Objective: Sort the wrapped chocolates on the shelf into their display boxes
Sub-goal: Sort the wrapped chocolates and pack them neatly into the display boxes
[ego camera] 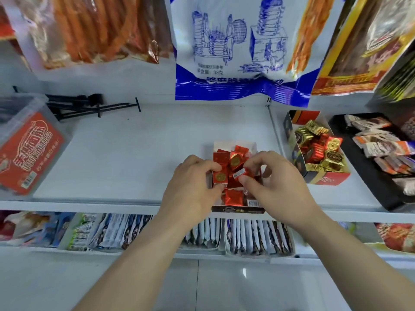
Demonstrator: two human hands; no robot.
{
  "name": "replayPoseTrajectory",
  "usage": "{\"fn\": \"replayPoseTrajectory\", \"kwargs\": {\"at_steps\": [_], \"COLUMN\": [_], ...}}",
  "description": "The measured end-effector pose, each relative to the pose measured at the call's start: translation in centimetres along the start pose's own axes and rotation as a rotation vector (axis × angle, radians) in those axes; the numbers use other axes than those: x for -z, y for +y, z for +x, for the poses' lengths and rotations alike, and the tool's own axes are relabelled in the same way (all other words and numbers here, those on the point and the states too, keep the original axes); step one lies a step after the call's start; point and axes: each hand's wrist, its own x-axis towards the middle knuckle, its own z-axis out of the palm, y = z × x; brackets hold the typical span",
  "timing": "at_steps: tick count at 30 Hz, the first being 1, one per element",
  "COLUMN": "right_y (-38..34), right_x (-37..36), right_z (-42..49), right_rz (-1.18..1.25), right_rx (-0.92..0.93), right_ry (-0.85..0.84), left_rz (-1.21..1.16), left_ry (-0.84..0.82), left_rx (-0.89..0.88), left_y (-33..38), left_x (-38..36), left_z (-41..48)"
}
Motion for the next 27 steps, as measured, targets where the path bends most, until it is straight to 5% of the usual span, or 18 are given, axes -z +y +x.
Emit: {"fn": "replayPoseTrajectory", "kwargs": {"at_steps": [8,17,27], "right_y": [-0.8,-1.4,-1.2], "right_x": [0.8,1.0,1.4], "right_z": [0.3,0.2,0.2], "right_rz": [0.317,0.364,0.409], "right_rx": [0.008,0.040,-0.029], "right_ry": [-0.001,-0.057,-0.043], "left_rz": [-0.129,-0.496,-0.558], "left_ry": [0.061,0.045,0.029], "left_rx": [-0.108,-0.045,-0.055], "left_y": [1.1,1.8,2.3], "left_x": [1.0,1.2,1.6], "left_z": [-0.6,-0.9,-0.9]}}
